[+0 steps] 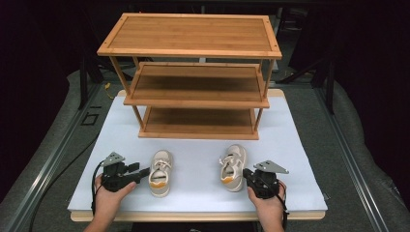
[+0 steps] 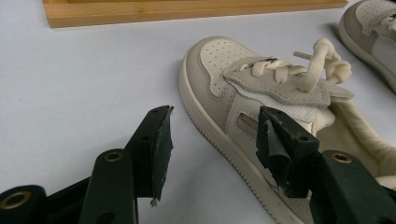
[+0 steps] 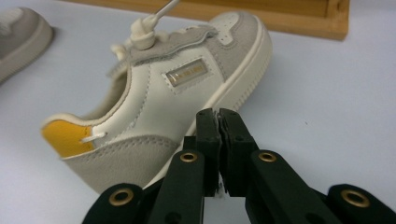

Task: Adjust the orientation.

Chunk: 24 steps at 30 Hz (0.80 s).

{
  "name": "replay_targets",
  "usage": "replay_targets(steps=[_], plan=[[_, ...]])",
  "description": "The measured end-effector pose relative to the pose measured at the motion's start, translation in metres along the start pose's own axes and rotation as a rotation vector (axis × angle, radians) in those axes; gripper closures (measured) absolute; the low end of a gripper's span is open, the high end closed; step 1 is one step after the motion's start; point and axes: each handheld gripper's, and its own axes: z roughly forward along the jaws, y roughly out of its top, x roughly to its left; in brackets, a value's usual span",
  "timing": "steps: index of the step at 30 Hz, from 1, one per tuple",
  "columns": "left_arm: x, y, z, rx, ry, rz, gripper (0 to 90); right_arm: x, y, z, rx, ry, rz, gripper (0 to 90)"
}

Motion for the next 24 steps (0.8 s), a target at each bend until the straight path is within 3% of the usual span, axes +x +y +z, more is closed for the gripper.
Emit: replay_targets(steps=[4,7,8,10,12,17,20,24], plan=[[0.001,0.000,0.001,-0.003,-0.001,-0.004,45.4,-0.011,-0.004,0.007,0.052,-0.021,0.033,86.8],[0.001,0.001,0.000,-0.006,0.000,-0.001,45.4,-0.017,-0.006,0.012,0.074,-0.014,0.050,84.3],[0.000,0.001,-0.001,-0.013,-0.002,-0.005,45.3,-0.022,-0.006,0.013,0.079,0.006,0.081,81.5],[0.000,0.001,-0.001,-0.018,-0.003,-0.007,45.2,-0.023,-0.006,0.012,0.077,0.010,0.081,80.3],[-0.002,0.002,-0.003,-0.027,-0.007,-0.002,44.1,-0.021,-0.004,0.008,0.056,-0.019,0.082,74.9],[-0.010,0.004,-0.007,-0.044,-0.012,0.009,41.8,-0.019,0.000,-0.004,0.007,-0.037,0.092,63.6],[-0.014,0.006,-0.010,-0.061,-0.044,0.005,40.5,-0.015,0.002,-0.010,-0.052,-0.031,0.094,59.3],[-0.021,0.006,-0.006,-0.054,-0.063,0.020,39.8,-0.005,0.006,-0.020,-0.138,-0.040,0.060,57.0]])
